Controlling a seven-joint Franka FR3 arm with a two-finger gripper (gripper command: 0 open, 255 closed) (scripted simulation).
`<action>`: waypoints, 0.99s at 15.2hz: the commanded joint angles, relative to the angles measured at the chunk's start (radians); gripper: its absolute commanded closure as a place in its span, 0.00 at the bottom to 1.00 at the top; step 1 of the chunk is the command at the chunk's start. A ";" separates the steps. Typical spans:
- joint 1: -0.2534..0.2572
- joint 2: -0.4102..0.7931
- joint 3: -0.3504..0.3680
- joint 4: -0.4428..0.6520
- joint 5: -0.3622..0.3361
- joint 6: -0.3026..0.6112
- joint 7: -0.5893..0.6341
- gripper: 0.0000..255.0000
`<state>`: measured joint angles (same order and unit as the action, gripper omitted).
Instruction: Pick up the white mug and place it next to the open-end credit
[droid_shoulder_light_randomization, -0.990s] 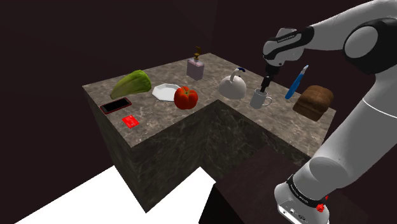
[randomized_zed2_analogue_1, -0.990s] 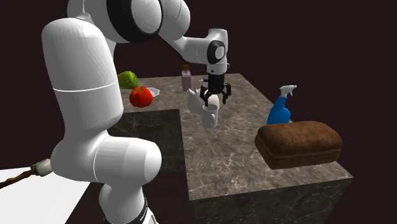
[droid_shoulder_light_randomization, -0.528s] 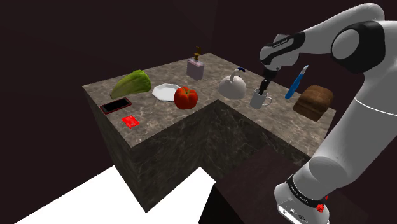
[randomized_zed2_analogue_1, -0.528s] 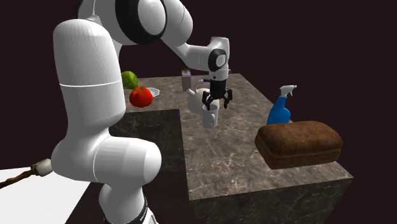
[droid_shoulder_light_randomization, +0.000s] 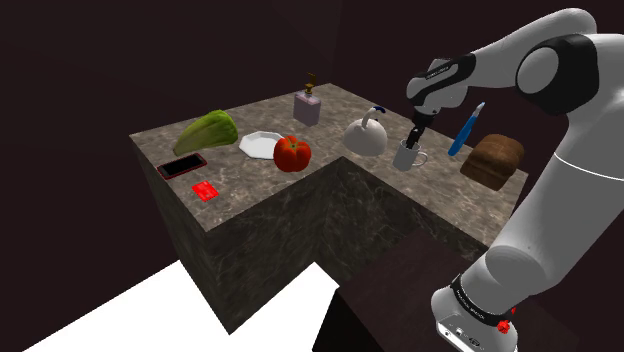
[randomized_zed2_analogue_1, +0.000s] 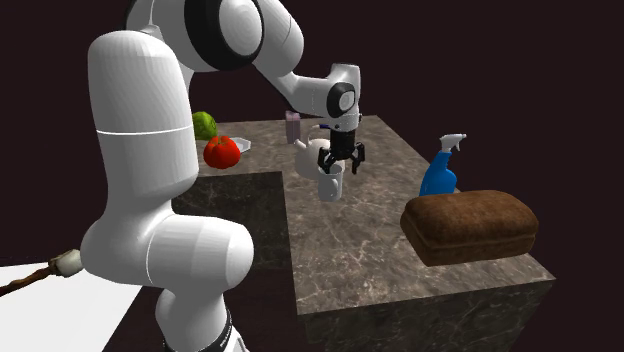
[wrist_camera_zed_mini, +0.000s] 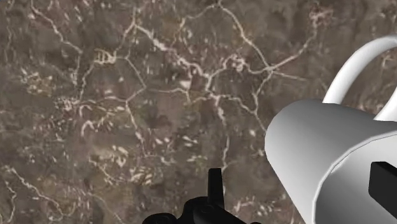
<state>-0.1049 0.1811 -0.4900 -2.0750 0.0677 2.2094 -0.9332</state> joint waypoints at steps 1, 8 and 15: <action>0.000 0.000 0.000 0.000 0.000 0.000 0.000 0.00; 0.000 0.000 0.000 0.000 0.000 0.000 0.000 1.00; 0.004 -0.030 -0.004 0.022 -0.018 -0.049 0.012 1.00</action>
<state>-0.1020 0.1581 -0.4935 -2.0593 0.0537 2.1738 -0.9254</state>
